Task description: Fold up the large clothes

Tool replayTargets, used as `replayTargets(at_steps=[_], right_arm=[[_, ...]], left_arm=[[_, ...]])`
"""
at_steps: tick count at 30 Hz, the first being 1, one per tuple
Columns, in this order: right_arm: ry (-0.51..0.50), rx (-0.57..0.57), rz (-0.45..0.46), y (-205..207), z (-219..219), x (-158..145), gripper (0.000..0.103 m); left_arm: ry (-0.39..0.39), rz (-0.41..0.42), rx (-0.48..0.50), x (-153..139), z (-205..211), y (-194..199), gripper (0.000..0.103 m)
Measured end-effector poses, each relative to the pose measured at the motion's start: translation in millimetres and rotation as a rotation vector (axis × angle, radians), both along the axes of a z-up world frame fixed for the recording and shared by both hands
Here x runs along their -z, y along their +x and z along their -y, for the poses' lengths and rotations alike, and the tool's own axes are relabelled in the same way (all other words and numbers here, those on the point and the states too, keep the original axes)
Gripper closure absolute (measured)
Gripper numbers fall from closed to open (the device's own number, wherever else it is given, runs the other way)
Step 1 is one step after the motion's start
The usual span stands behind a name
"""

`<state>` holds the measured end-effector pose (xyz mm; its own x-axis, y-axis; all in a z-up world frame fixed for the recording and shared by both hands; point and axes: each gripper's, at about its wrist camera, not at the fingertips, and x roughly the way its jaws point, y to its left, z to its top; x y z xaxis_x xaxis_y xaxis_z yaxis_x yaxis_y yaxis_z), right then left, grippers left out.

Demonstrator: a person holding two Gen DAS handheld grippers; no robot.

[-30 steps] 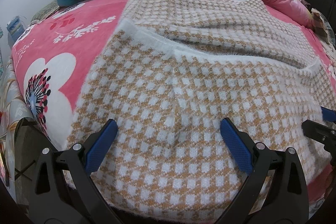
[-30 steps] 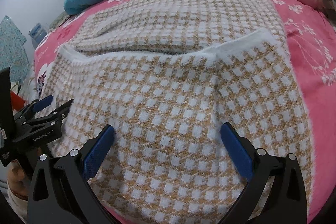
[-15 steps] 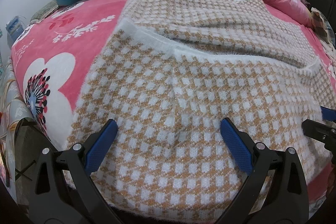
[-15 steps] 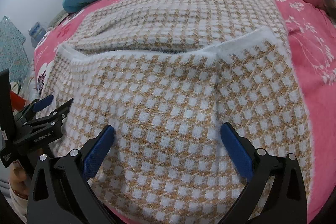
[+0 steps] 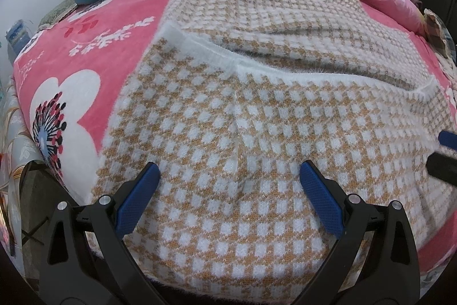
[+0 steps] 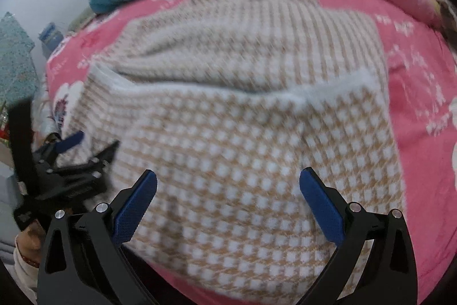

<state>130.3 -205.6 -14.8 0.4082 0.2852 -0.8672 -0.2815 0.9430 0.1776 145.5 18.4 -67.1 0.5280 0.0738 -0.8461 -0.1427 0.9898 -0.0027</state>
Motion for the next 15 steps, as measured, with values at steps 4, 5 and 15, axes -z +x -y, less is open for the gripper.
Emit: replayTargets(at_steps=[4,5,15], right_arm=[[0.011,0.014,0.010,12,-8,-3,0.005],[0.014,0.021,0.007,15,-9,-2,0.005],[-0.072,0.077,-0.024,30,-28,30,0.005]], left_arm=[[-0.002,-0.009,0.003,0,0,1,0.008],[-0.002,-0.011,0.004,-1,0,1,0.008],[0.004,-0.013,0.019,0,-2,2,0.008]])
